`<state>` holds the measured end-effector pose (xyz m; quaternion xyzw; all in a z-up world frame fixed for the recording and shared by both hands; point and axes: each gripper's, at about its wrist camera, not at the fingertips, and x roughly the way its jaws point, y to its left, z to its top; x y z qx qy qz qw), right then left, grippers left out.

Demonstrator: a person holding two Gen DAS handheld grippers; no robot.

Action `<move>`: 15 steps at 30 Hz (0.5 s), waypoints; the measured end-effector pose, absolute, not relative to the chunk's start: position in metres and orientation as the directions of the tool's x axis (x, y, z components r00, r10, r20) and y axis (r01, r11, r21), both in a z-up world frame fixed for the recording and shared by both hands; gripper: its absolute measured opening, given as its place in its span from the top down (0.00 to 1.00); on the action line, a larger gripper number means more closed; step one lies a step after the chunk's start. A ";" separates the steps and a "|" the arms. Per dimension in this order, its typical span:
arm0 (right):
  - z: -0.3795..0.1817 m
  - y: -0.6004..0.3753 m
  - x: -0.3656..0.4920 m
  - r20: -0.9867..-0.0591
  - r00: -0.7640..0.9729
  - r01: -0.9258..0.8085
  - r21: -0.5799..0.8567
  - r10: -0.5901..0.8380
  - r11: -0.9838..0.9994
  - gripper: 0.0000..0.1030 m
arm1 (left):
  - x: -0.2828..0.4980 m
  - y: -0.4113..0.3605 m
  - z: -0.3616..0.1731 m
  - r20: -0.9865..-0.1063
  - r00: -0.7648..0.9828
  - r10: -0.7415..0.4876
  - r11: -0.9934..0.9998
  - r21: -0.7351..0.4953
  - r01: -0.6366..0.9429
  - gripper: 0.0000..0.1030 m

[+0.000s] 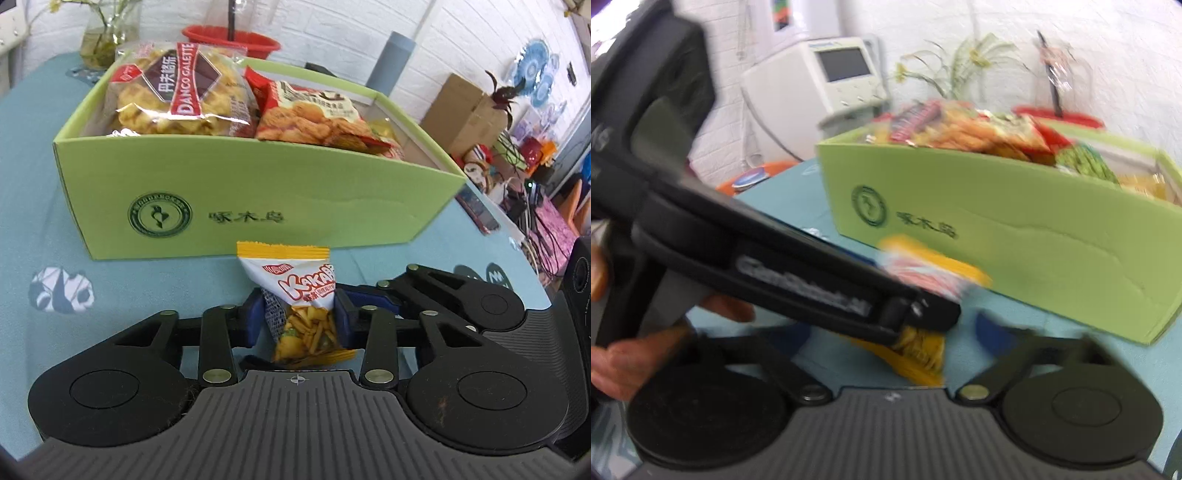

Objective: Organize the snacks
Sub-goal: 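Drop the yellow stick snack into the green box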

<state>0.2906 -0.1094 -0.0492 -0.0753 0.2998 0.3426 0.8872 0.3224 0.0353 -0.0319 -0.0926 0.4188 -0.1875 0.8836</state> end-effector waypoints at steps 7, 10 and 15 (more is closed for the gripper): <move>0.008 -0.126 0.253 -0.432 0.671 -0.668 0.003 0.603 0.745 0.28 | 0.287 0.025 0.043 -0.597 0.689 -0.410 0.912 -0.277 0.303 0.85; 0.043 -0.135 0.276 -0.377 0.724 -0.642 -0.059 0.578 0.765 0.27 | 0.315 0.009 0.083 -0.553 0.726 -0.408 0.913 -0.226 0.340 0.85; 0.067 -0.147 0.345 -0.425 0.757 -0.576 -0.077 0.496 0.814 0.27 | 0.397 -0.008 0.099 -0.582 0.677 -0.450 0.893 -0.289 0.344 0.84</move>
